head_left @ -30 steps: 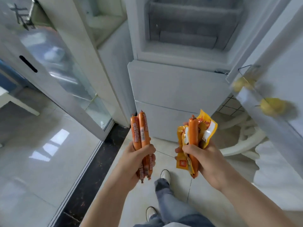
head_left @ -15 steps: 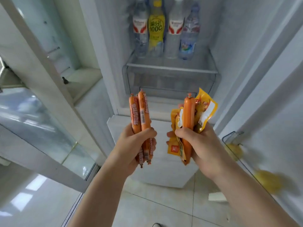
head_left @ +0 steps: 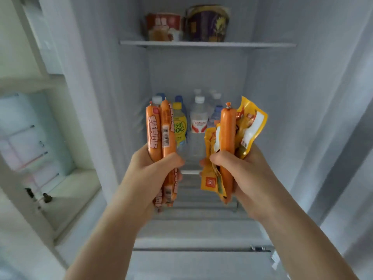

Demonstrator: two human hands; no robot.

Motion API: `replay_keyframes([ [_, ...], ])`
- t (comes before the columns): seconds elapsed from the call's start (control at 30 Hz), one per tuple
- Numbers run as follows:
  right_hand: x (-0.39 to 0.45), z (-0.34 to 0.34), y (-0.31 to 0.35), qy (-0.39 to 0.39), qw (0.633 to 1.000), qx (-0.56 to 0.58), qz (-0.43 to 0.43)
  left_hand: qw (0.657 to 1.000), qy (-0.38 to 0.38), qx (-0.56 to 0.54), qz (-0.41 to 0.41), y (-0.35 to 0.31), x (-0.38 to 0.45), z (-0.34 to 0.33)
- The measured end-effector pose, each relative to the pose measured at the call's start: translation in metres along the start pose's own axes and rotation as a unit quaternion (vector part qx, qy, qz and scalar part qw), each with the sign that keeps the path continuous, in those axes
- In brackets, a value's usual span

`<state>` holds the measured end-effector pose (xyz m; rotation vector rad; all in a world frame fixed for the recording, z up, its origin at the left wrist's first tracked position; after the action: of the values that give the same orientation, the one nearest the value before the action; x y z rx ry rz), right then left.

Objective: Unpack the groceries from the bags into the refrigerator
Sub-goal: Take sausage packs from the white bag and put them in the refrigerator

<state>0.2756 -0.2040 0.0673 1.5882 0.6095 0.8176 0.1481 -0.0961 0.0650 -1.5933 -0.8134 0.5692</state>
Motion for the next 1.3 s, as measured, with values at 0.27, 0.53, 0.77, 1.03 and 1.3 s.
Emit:
replay_keyframes([
  [0.27,0.072,-0.016,0.082,-0.024,0.989,-0.066,0.127,0.987,0.056,0.103,-0.112,-0.085,0.074,-0.006],
  [0.53,0.137,-0.023,0.174,-0.028,0.965,-0.124,0.231,0.978,0.044,0.129,-0.158,-0.162,0.134,-0.018],
  [0.77,0.210,-0.017,0.223,-0.053,0.906,-0.285,0.309,0.973,0.025,0.156,-0.169,-0.220,0.176,-0.034],
  [1.03,0.280,0.017,0.203,-0.080,0.880,-0.417,0.213,0.945,-0.006,0.289,-0.152,-0.233,0.235,-0.059],
  [1.3,0.295,0.003,0.186,0.035,0.799,-0.561,0.214,0.816,-0.028,0.564,-0.125,-0.224,0.286,-0.046],
])
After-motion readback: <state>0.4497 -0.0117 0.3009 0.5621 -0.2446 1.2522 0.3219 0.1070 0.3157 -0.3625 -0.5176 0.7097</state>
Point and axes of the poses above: each hand's wrist, its own x-axis towards the middle knuckle, its own z-axis out of the back of the hand, y = z × x, the point moved 2 cm from there along x, towards the middle knuckle, and after that the axes turned 3 degrees about -x, right-handed, at the moved point
